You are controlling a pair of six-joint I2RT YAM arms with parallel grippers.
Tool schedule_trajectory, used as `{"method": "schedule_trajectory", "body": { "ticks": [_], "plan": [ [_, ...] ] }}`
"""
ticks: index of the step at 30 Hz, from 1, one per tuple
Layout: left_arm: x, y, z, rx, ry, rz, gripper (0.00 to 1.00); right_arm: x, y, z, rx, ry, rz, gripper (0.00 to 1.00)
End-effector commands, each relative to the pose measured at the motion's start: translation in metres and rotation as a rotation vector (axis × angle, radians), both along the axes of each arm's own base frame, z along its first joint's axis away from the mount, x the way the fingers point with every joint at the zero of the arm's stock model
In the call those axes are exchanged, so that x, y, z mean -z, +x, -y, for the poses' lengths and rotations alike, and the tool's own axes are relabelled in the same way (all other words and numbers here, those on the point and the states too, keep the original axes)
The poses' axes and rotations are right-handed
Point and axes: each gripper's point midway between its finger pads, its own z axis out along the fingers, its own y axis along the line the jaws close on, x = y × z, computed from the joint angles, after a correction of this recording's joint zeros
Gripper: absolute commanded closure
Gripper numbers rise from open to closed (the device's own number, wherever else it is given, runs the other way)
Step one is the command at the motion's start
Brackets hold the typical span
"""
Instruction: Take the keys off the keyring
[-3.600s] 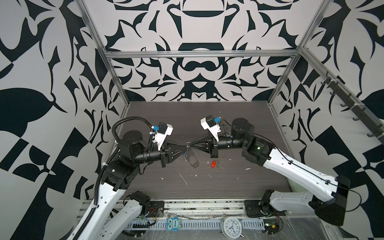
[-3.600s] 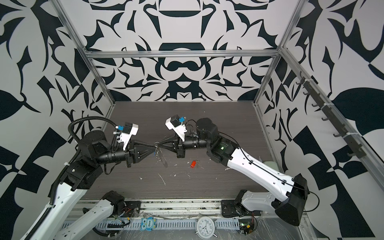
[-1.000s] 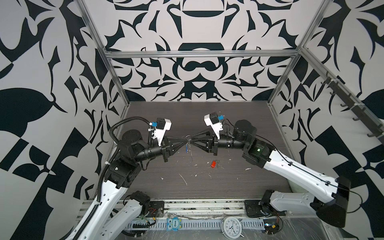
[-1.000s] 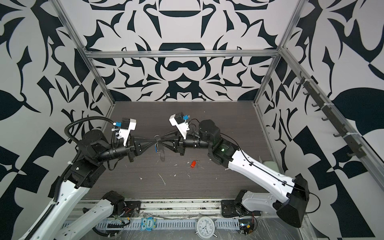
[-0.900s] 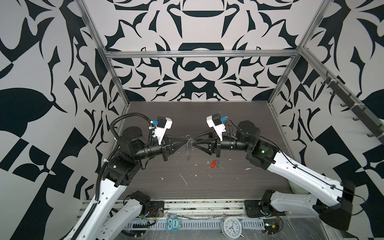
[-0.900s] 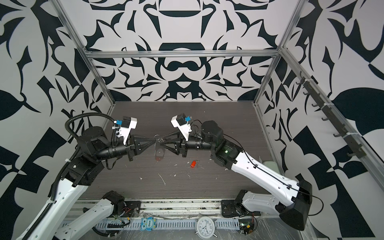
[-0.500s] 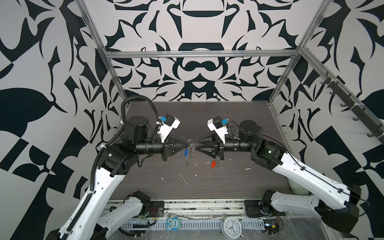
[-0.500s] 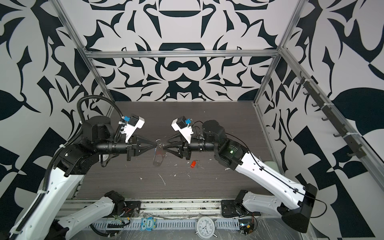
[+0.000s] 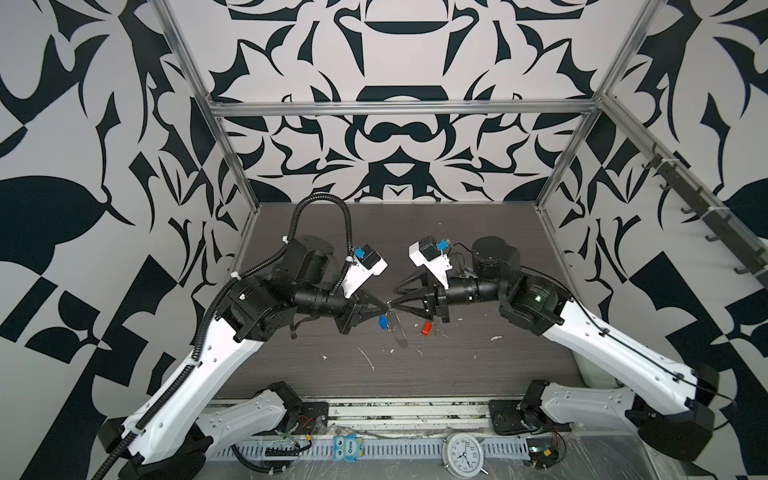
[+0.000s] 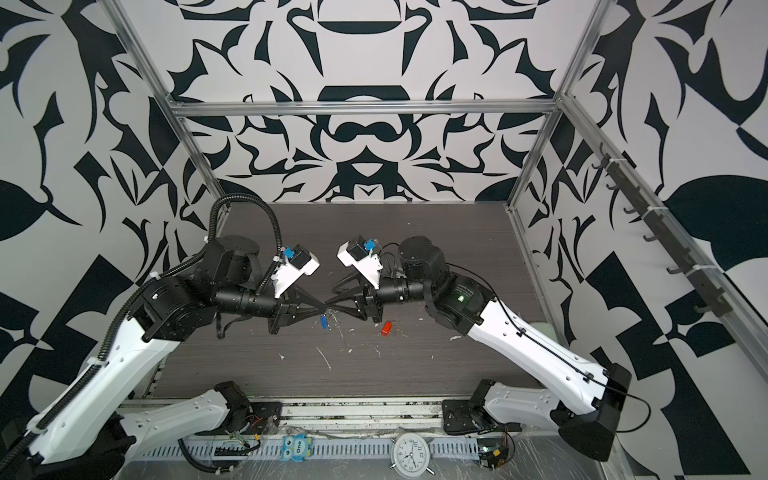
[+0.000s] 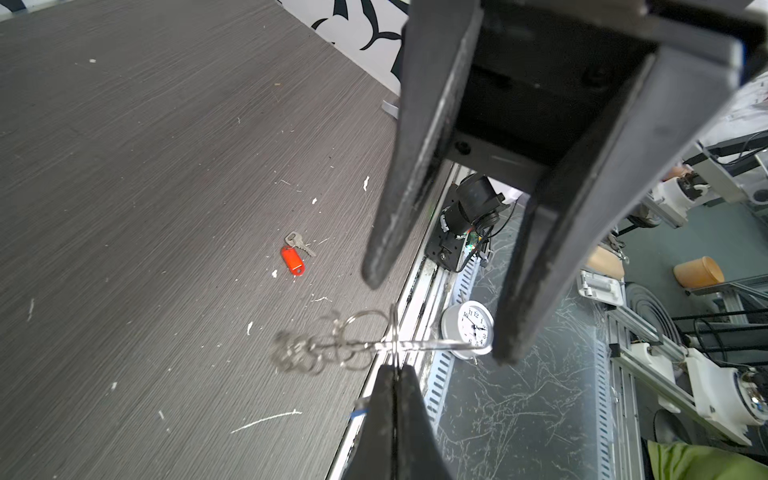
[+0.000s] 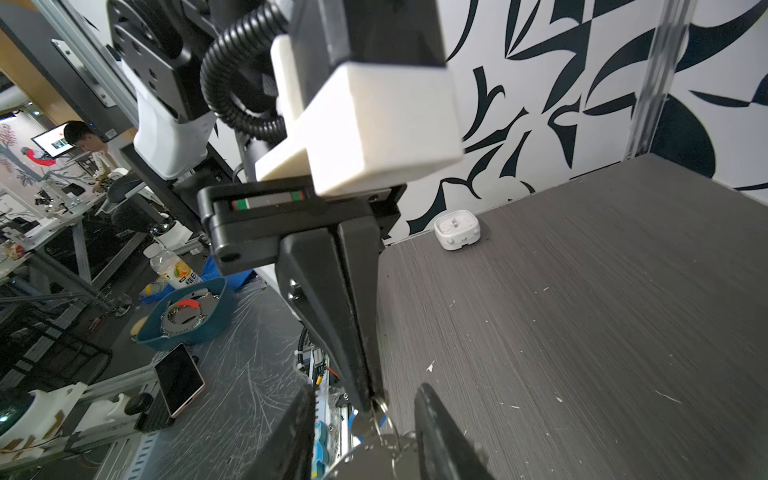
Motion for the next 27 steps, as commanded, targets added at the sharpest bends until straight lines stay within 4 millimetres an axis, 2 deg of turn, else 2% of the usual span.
{"method": "schedule_trajectory", "body": {
  "ticks": [1,5,10,19,27],
  "plan": [
    [-0.0099,-0.0059,-0.0037,0.019,-0.001,0.021,1.0,-0.0123,-0.0057,-0.0013,-0.05,0.014,0.018,0.58],
    [-0.0124,-0.0082,-0.0034,0.032,-0.003,0.02,1.0,-0.0028,-0.0017,-0.0042,-0.044,-0.017,0.01,0.59],
    [-0.0104,-0.0086,-0.0041,0.035,0.007,0.017,1.0,-0.0039,-0.0033,-0.0052,-0.059,-0.012,0.009,0.73],
    [-0.008,-0.0106,-0.0053,0.042,0.015,0.012,1.0,-0.0063,-0.0035,-0.0036,-0.055,-0.018,0.019,0.74],
    [-0.0092,-0.0102,-0.0049,0.04,0.01,0.015,1.0,-0.004,-0.0049,-0.0065,-0.077,-0.021,0.001,0.96]
  ]
}}
